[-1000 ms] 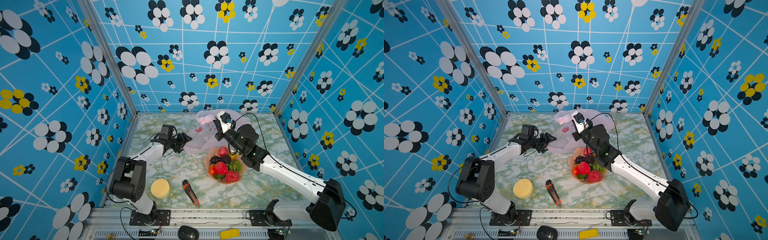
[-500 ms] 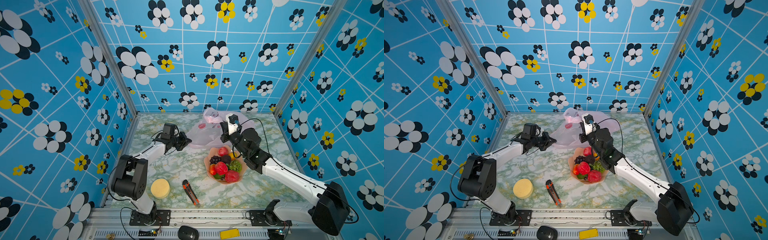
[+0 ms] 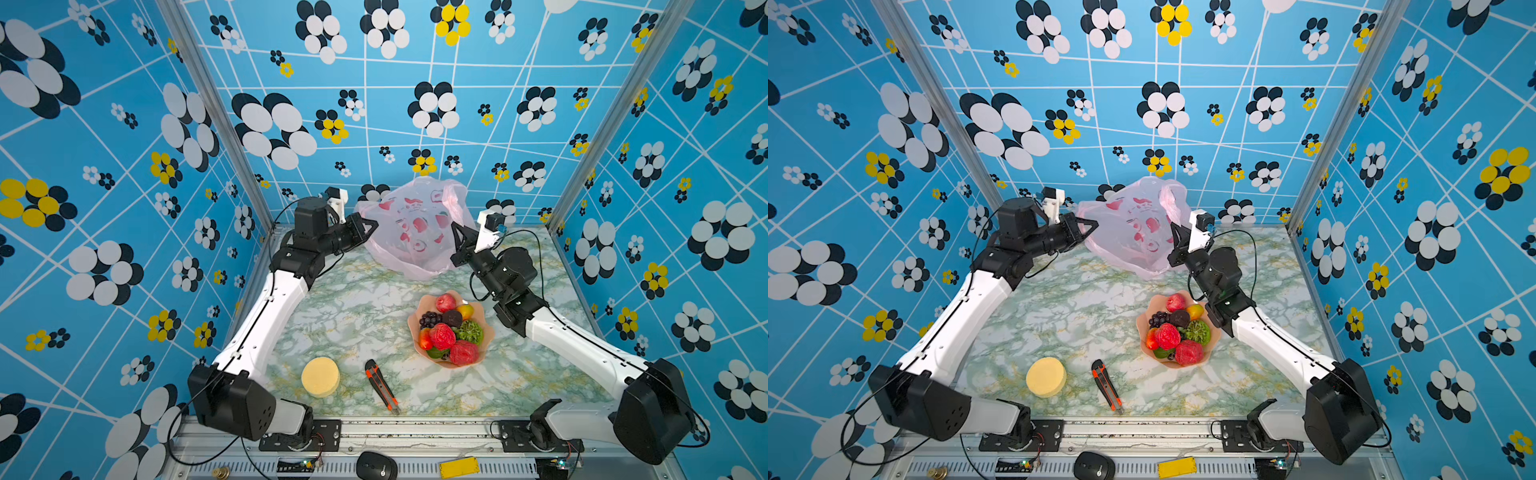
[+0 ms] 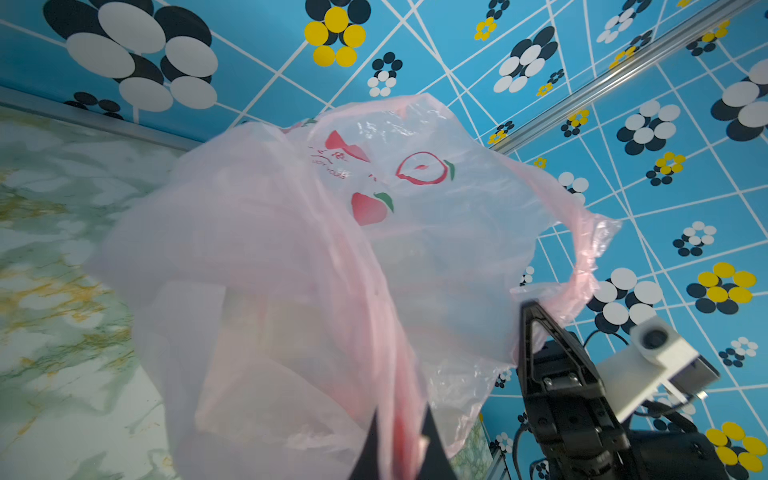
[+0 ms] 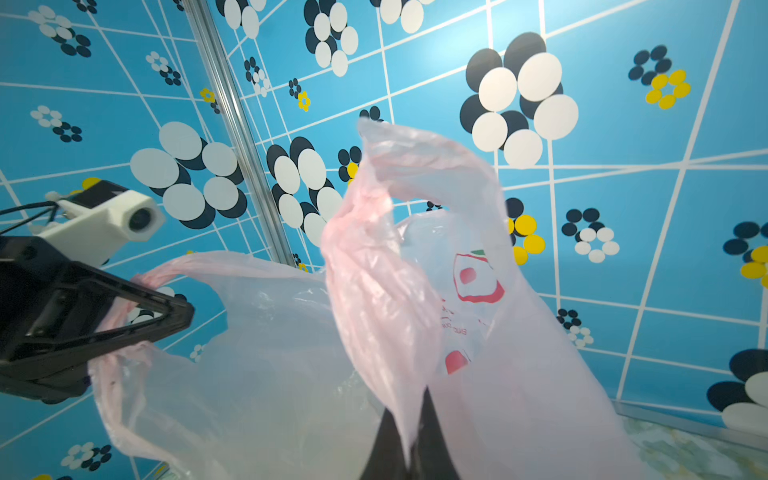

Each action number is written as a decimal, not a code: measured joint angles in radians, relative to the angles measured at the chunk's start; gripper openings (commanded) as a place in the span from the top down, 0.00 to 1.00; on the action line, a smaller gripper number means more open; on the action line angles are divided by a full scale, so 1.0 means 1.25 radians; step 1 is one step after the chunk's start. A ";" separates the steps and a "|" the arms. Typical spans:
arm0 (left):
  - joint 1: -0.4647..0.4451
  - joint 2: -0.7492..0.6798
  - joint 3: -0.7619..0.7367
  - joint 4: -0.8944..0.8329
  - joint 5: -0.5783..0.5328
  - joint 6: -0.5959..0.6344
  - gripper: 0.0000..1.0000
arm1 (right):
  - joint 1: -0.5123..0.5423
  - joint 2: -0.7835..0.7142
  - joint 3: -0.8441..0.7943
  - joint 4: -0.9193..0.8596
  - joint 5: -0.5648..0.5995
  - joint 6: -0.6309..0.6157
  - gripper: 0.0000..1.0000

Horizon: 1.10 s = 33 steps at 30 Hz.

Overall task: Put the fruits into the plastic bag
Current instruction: 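Grasp the bag's other handle with the left gripper, holding both handles apart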

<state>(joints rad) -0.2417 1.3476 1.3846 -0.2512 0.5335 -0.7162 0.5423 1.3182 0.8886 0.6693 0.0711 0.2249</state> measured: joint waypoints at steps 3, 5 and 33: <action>-0.002 -0.025 -0.082 -0.002 0.006 0.006 1.00 | -0.001 -0.015 -0.078 -0.029 0.001 0.038 0.46; -0.007 -0.021 -0.148 -0.008 0.011 0.004 1.00 | -0.002 -0.047 -0.129 -0.091 0.001 0.057 0.39; -0.080 -0.085 -0.215 -0.027 0.037 0.023 1.00 | 0.061 0.008 0.347 -0.858 0.012 -0.137 0.17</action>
<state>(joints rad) -0.3412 1.2411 1.1152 -0.2848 0.5793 -0.6872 0.6186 1.3285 1.3228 -0.4034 0.0860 0.0536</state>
